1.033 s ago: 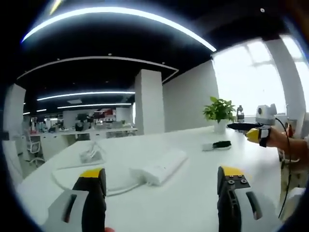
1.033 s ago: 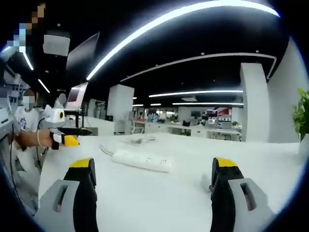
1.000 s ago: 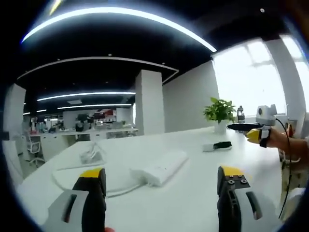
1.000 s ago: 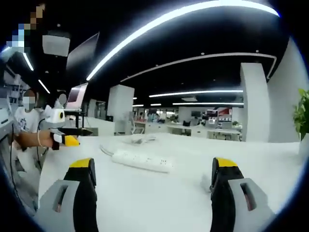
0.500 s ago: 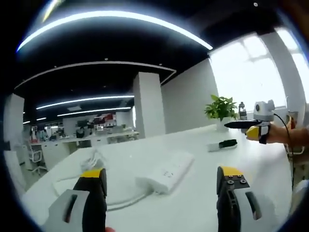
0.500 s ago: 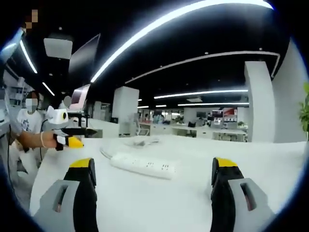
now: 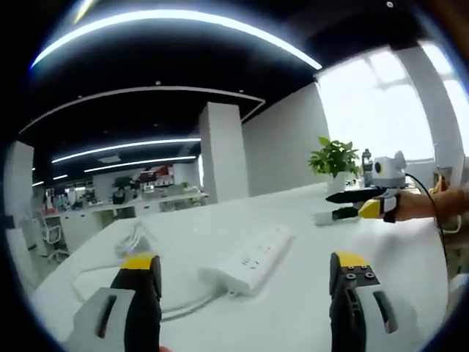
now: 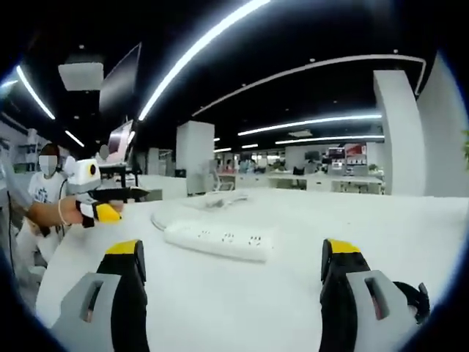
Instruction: Straighten the power strip on the desk, plug the charger into it
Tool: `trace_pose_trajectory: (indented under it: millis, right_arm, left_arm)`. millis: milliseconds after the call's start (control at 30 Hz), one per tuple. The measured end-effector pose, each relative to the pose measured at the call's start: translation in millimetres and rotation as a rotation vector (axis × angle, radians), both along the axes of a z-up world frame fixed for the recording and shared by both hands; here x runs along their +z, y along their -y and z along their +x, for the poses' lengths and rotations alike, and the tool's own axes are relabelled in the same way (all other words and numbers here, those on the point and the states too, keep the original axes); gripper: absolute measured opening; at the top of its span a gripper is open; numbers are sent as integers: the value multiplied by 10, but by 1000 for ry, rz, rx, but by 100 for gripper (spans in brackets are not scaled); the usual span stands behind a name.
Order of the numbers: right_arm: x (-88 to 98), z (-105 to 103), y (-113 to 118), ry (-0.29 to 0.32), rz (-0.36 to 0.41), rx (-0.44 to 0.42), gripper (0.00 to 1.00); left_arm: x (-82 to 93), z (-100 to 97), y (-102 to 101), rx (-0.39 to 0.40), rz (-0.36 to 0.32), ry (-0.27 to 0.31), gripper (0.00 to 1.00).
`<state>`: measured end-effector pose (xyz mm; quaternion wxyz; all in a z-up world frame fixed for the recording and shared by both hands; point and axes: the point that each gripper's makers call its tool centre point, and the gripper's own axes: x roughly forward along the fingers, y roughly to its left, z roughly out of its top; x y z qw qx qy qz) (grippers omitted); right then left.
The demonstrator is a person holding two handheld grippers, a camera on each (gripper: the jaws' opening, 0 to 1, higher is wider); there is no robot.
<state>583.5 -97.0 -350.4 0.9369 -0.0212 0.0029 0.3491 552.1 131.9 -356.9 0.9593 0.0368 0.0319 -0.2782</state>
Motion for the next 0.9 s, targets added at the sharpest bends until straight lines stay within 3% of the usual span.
trace_pose_trajectory:
  millis: [333,567,900]
  right_arm:
    - [-214,195,-130,-86,-20,34,100]
    - [-237,318,-171,-99,-31,44,100]
    - [-385,419,-312,-127,-93,75,99]
  left_arm:
    - [-153,115,42,7,9,-71,96]
    - [-336,196,31,10,20,-169,90]
    - [-404,353,44,19,3,-215,87]
